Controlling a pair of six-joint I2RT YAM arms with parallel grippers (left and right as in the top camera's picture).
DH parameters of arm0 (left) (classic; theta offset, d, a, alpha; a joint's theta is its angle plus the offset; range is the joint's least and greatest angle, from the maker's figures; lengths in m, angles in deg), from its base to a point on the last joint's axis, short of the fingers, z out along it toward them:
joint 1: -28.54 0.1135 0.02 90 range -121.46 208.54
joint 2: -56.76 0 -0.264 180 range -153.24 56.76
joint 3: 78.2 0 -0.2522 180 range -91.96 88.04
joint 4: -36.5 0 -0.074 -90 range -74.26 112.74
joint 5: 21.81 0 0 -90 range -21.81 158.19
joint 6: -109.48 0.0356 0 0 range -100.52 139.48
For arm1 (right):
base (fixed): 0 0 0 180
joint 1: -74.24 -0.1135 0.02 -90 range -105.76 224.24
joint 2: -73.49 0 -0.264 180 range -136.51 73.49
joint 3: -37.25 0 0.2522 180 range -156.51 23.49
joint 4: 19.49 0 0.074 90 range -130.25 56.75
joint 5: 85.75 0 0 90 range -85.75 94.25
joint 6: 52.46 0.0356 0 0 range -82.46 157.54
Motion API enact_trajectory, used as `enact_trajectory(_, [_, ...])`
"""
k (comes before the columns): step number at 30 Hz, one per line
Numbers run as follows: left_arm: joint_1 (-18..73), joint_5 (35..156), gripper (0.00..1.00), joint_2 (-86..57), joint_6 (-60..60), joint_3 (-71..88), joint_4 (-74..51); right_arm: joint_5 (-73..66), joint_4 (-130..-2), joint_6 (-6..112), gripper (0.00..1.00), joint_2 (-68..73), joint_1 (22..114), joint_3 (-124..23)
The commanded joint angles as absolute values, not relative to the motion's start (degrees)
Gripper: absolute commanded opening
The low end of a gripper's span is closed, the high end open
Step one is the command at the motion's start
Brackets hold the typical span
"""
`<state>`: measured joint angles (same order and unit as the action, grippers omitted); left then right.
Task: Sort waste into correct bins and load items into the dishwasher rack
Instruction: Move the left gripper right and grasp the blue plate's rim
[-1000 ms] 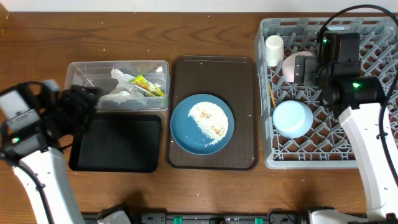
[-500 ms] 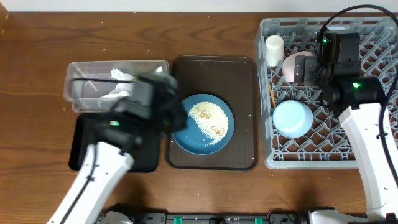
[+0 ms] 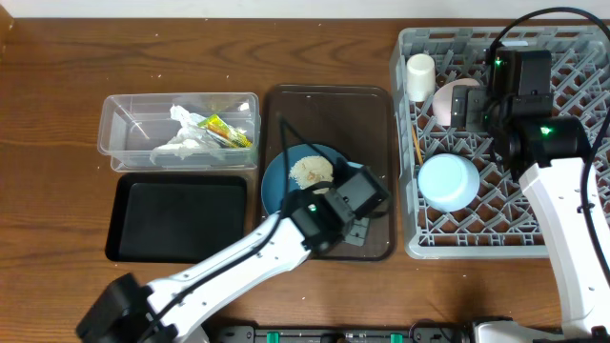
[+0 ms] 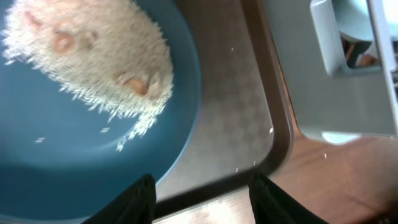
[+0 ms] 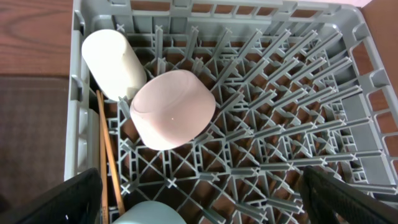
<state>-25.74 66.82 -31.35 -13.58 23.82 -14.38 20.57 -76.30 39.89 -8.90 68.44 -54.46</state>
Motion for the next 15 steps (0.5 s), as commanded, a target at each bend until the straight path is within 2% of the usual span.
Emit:
enact_trajectory(1, [-25.63, 62.34, 0.50, -32.95, -13.01, 23.31, -11.08, 20.72, -76.36, 40.26, 0.99, -9.14, 68.59, -54.90])
enact_trajectory(7, [-25.65, 59.74, 0.41, -34.39, -10.56, 23.31, -5.92, 20.72, -76.36, 40.26, 0.99, -9.14, 68.59, -54.90])
enact_trajectory(12, [-25.65, 58.47, 0.40, -36.79, -10.54, 23.31, -4.57, 20.72, -76.36, 40.28, 0.99, -9.14, 68.59, -54.90])
enact_trajectory(15, [-25.65, 58.06, 0.37, -39.00, -10.52, 23.31, -3.67, 20.72, -76.36, 40.28, 0.99, -9.14, 68.59, -54.90])
